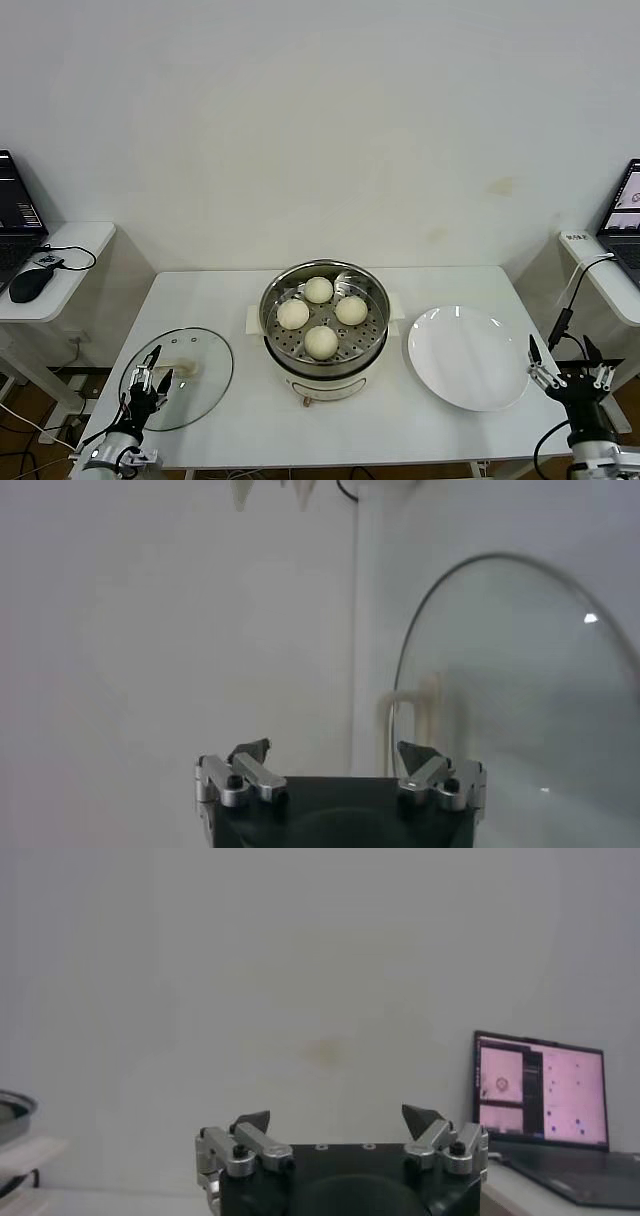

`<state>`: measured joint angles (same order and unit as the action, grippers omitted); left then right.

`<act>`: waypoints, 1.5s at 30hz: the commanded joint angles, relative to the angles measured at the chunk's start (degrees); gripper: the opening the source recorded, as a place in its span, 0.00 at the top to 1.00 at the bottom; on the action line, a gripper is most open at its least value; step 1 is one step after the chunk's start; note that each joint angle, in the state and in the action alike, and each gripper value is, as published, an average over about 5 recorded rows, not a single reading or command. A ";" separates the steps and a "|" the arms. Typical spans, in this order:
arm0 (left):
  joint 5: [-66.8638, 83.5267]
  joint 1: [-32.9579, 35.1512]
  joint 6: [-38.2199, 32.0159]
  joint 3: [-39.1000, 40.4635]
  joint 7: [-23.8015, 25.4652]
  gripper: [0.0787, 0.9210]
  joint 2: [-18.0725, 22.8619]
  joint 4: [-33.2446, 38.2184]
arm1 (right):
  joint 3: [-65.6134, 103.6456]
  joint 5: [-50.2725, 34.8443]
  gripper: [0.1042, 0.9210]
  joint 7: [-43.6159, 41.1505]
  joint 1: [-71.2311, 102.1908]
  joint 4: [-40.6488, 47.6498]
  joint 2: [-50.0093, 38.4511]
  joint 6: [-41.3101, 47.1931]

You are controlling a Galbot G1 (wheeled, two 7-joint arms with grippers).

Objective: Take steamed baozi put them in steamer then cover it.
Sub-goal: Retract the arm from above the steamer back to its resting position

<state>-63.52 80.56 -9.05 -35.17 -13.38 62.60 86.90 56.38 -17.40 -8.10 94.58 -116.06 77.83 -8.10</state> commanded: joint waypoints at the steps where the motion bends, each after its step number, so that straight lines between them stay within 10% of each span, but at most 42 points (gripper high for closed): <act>1: -0.83 -5.96 -0.02 1.77 0.33 0.12 -0.61 -5.10 | 0.60 0.07 0.12 -0.22 1.28 -0.30 0.75 -0.31; 18: -0.65 -9.47 0.29 3.73 0.54 0.13 -0.30 -8.64 | 0.01 -0.01 0.12 -0.76 1.67 0.01 1.07 -0.27; 33: 0.58 -8.88 -0.13 3.30 -1.87 0.62 -0.23 -9.15 | -0.97 0.06 0.12 -1.16 1.39 0.18 1.12 -0.15; 45: -0.62 -1.81 5.14 -1.65 -1.08 0.93 -0.67 6.46 | -2.51 1.24 0.12 -1.56 1.68 -0.32 1.34 -0.46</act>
<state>-63.52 74.00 -7.85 -33.67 -15.15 62.30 81.56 54.45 -16.59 -9.57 96.14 -116.20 79.16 -8.46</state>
